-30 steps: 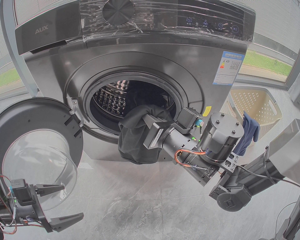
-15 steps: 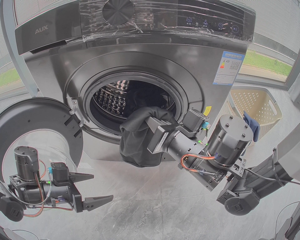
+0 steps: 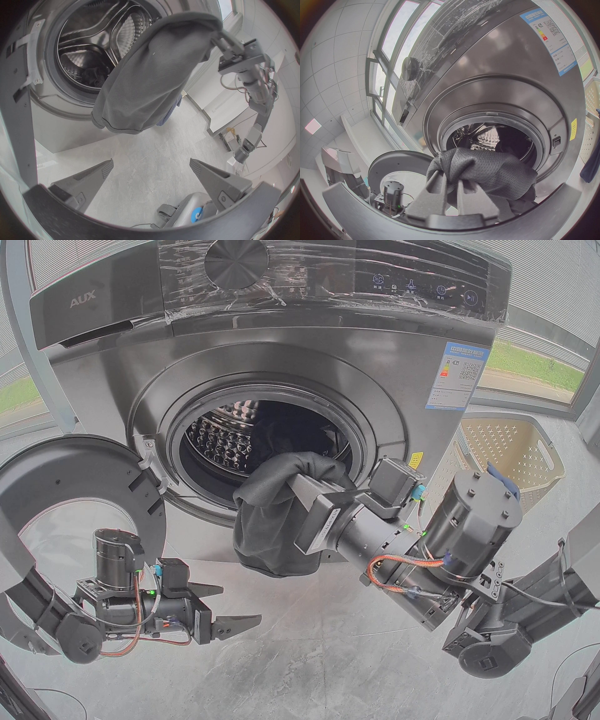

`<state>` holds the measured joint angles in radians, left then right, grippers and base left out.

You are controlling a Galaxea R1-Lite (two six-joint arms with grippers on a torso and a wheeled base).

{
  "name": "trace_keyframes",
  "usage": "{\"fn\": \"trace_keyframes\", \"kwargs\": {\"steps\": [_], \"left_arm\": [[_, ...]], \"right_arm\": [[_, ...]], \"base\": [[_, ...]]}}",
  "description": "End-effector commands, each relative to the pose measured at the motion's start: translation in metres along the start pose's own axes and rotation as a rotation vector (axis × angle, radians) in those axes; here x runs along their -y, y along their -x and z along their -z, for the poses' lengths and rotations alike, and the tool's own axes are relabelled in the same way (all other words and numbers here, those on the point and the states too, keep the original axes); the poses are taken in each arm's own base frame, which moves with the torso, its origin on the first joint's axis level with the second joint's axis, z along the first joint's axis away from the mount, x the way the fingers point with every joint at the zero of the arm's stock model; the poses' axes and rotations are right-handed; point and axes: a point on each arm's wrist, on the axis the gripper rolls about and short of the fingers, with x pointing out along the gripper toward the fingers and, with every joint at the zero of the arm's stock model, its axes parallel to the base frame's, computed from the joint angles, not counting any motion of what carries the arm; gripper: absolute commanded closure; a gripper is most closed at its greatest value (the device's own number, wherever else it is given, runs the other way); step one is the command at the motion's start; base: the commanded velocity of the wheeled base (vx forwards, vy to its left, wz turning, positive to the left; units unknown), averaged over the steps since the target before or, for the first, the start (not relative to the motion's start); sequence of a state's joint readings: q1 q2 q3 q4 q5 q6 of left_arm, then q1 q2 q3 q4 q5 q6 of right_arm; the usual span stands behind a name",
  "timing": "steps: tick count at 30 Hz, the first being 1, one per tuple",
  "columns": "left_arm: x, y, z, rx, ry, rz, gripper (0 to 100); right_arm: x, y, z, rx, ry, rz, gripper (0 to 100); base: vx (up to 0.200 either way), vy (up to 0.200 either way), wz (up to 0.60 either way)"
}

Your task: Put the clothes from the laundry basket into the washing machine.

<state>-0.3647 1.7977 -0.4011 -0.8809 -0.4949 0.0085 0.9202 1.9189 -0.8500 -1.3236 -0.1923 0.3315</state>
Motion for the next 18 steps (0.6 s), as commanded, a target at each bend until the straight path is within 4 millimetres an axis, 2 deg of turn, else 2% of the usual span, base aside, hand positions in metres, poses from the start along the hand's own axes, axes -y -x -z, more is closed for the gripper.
{"fn": "trace_keyframes", "kwargs": {"steps": [1,18], "left_arm": [[-0.01,-0.024,0.003,-0.026,0.038,-0.003,0],[-0.037,-0.069,-0.006,0.107,0.076,-0.12,0]], "right_arm": [[-0.003,0.002,0.0,-0.002,-0.004,-0.009,100],[-0.014,0.005,0.003,-0.013,-0.01,-0.042,100]], "base": [[0.0,0.0,0.0],[0.0,0.0,0.0]]}}
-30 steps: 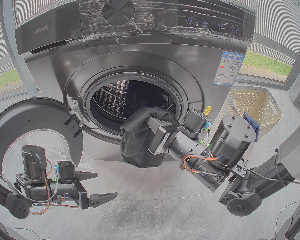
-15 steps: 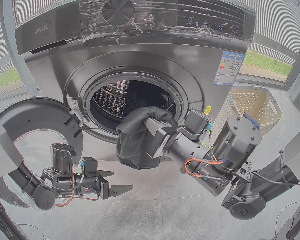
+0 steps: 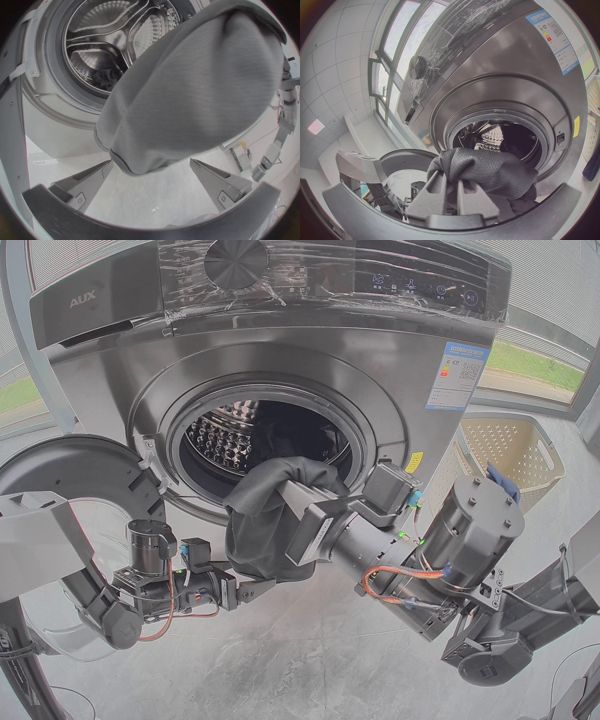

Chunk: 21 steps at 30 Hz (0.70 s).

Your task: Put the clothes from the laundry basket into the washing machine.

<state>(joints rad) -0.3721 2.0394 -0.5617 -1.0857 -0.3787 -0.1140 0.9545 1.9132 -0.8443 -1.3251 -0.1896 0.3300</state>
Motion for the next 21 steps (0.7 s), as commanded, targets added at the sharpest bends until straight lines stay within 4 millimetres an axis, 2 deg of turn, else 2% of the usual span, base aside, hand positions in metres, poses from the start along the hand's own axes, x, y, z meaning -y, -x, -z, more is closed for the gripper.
{"fn": "trace_keyframes", "kwargs": {"steps": [1,10,21], "left_arm": [[-0.006,-0.014,0.004,0.002,0.006,-0.022,0],[-0.004,-0.014,-0.007,0.076,0.033,-0.012,0],[0.013,0.004,-0.014,0.1,0.02,0.019,0]], "right_arm": [[-0.003,0.001,0.0,-0.002,-0.002,-0.008,100],[-0.002,0.002,0.002,-0.008,0.0,-0.003,100],[0.004,0.0,0.002,-0.007,0.006,0.015,100]], "base": [[0.0,0.0,0.0],[0.0,0.0,0.0],[0.0,0.0,0.0]]}}
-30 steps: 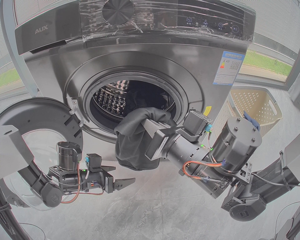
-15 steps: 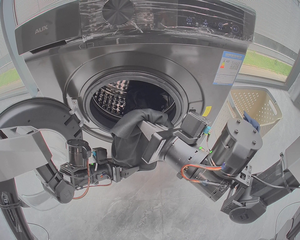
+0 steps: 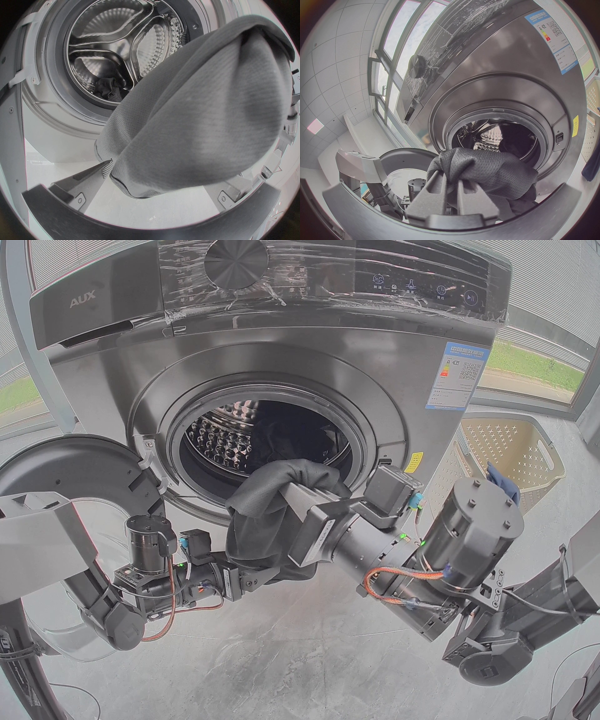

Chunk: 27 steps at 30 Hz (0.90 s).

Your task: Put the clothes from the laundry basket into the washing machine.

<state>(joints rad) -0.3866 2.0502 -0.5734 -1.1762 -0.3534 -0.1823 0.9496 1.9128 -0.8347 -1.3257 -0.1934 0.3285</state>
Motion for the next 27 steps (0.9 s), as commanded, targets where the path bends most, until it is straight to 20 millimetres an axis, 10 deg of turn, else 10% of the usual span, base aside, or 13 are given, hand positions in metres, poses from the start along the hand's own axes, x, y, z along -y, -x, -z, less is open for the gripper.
{"fn": "trace_keyframes", "kwargs": {"steps": [1,15,27], "left_arm": [[0.009,0.008,-0.005,0.014,-0.009,0.018,100],[0.029,0.034,-0.003,0.044,-0.019,0.061,100],[0.082,0.119,-0.005,0.165,-0.094,0.197,100]], "right_arm": [[0.001,-0.001,0.001,-0.002,0.002,0.004,100],[0.007,-0.001,0.008,-0.023,0.007,0.021,100],[0.028,0.003,0.041,-0.123,0.035,0.071,100]], "base": [[0.0,0.0,0.0],[0.0,0.0,0.0],[0.0,0.0,0.0]]}}
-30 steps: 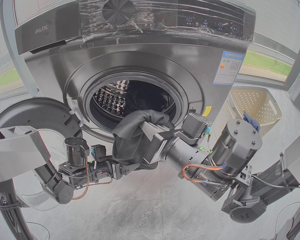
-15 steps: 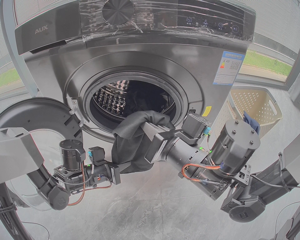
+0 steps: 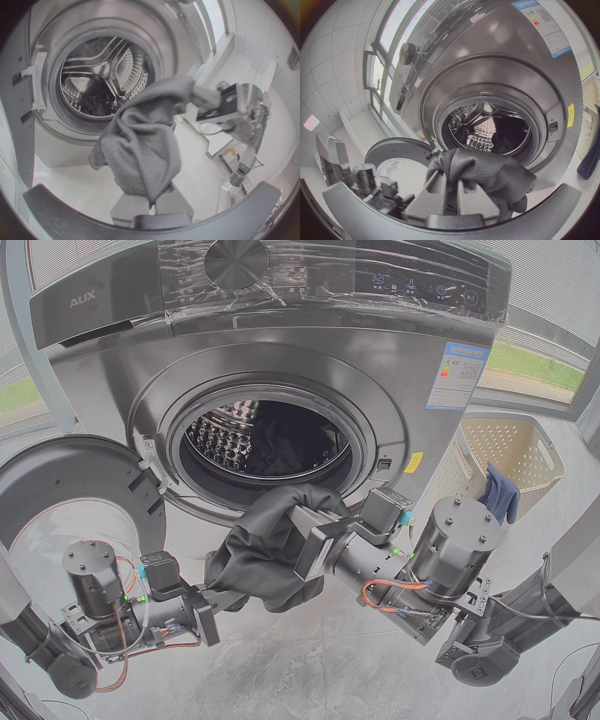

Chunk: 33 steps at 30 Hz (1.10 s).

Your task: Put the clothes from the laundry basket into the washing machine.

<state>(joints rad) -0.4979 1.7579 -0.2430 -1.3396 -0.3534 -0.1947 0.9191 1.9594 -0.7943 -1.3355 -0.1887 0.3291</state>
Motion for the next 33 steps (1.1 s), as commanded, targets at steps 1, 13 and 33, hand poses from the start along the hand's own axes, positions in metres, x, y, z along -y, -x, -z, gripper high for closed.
{"fn": "trace_keyframes", "kwargs": {"steps": [1,13,33], "left_arm": [[0.028,0.037,-0.012,0.085,-0.043,0.073,100],[0.028,0.028,-0.038,0.193,-0.068,0.08,100],[0.023,0.009,-0.051,0.283,-0.03,-0.043,100]], "right_arm": [[0.01,0.002,0.022,-0.067,0.016,0.024,100],[0.023,0.034,0.053,-0.237,0.083,0.062,0],[0.03,0.038,0.059,-0.273,0.154,0.073,0]], "base": [[0.0,0.0,0.0],[0.0,0.0,0.0],[0.0,0.0,0.0]]}}
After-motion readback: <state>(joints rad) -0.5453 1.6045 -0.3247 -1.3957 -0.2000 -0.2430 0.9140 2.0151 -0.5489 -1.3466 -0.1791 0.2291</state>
